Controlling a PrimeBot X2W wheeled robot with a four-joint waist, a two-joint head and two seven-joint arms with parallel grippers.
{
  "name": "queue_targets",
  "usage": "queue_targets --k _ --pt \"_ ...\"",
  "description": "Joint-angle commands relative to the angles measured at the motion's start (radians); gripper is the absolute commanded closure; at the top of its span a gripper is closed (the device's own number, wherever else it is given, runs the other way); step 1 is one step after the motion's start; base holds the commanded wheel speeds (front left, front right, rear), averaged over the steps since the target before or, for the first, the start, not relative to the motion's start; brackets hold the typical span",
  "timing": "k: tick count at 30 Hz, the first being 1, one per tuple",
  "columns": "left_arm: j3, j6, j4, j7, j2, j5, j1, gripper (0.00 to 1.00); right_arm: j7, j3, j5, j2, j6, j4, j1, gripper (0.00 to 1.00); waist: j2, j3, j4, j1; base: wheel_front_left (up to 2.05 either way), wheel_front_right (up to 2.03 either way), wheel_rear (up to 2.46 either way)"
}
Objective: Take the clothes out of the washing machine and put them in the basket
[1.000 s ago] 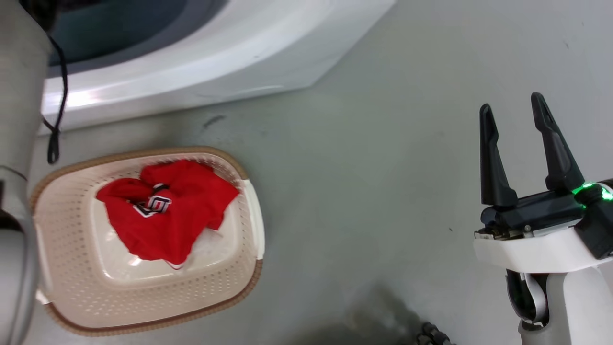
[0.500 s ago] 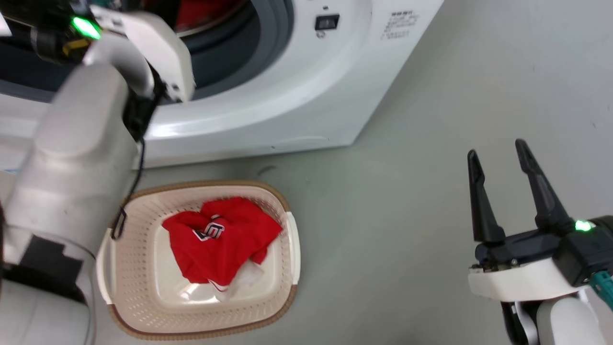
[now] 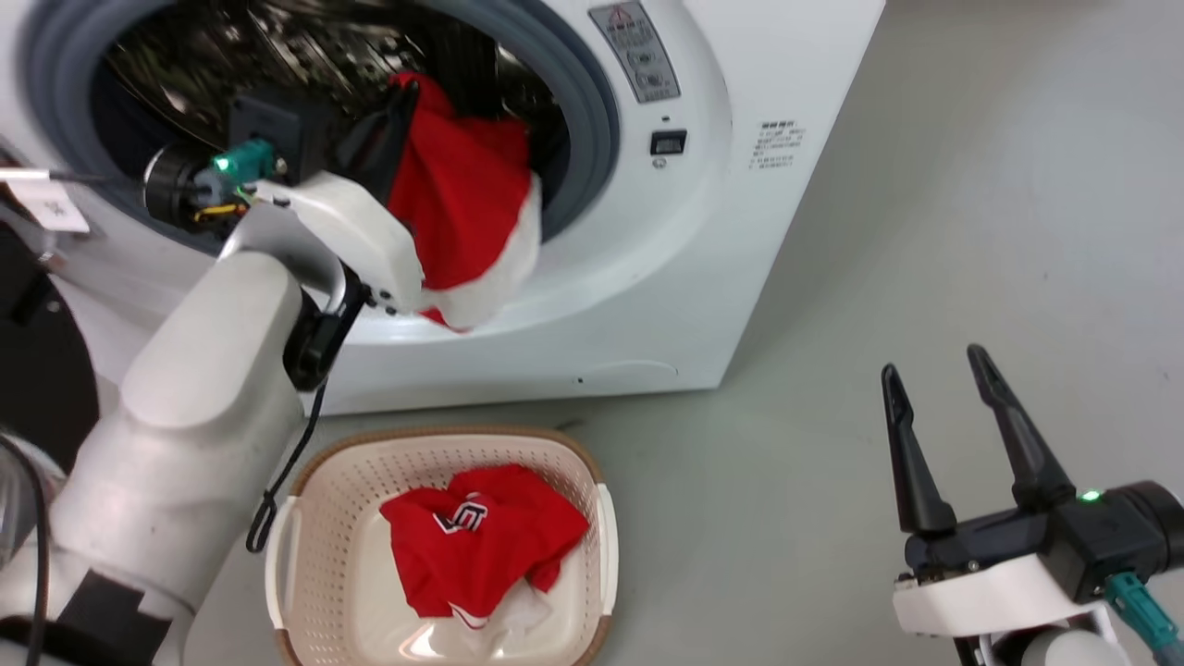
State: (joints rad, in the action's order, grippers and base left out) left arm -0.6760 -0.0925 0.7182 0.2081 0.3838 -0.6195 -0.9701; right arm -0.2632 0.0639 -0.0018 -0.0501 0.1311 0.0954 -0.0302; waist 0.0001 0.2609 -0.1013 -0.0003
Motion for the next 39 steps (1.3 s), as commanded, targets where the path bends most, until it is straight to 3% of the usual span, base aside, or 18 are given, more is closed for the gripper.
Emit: queue_targets --k 1,23,32,39 --pt "-0.004 0.018 -0.053 0.002 0.017 0.002 0.037 1.00 -0.002 0.001 -0.008 0.000 -0.001 -0.003 0.022 0.00 -0.0001 -0.045 0.019 0.0003 0.00 0.00 0.00" --pt "0.051 0.273 -0.800 -0.106 0.239 0.022 0.313 1.00 -0.002 0.010 -0.007 0.000 -0.001 -0.014 0.093 0.00 -0.0001 -0.148 0.070 0.0003 0.00 0.00 0.00" --pt "0.034 0.341 -0.956 -0.140 0.307 0.040 0.436 1.00 -0.002 0.008 -0.004 0.000 -0.001 -0.004 0.073 0.00 -0.0001 -0.106 0.067 0.0003 0.00 0.00 0.00" --pt "0.010 0.358 -0.961 -0.141 0.315 0.020 0.519 1.00 -0.002 0.004 -0.007 0.000 -0.001 0.003 0.041 0.00 -0.0001 -0.048 0.058 0.0003 0.00 0.00 0.00"
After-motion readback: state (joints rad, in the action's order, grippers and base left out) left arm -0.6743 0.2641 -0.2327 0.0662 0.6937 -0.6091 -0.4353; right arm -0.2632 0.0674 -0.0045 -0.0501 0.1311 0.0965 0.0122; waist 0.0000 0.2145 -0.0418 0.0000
